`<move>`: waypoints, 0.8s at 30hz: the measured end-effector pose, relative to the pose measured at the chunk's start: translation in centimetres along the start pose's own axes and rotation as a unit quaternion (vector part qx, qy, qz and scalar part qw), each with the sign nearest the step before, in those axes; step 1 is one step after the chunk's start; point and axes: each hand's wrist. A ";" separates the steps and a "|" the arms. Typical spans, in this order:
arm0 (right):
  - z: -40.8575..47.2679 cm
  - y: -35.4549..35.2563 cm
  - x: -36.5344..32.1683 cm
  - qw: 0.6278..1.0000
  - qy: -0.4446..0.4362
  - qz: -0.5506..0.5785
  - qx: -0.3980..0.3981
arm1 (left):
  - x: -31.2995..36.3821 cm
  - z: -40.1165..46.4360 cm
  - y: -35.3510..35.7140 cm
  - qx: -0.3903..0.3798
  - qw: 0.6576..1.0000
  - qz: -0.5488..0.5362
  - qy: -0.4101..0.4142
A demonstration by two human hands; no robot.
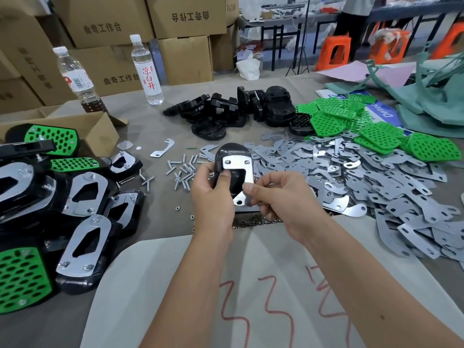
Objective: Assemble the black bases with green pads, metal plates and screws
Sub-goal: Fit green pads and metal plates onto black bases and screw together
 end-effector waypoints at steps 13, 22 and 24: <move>0.3 -0.1 0.5 0.998 -0.003 -0.051 0.034 | 0.5 -0.4 -0.3 -0.063 0.997 0.006 -0.048; 0.1 0.0 0.6 0.999 -0.029 0.009 0.044 | 0.3 -0.8 0.1 -0.087 0.995 0.037 -0.034; 0.2 -0.1 0.6 0.998 -0.033 0.004 0.048 | 0.5 -0.8 -0.1 -0.099 0.993 0.062 -0.027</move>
Point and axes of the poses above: each hand's wrist, its own z-axis towards the middle knuckle, its own y-axis out of the palm, x = y × z, and after that the axes turned 9 degrees about -x, right-handed
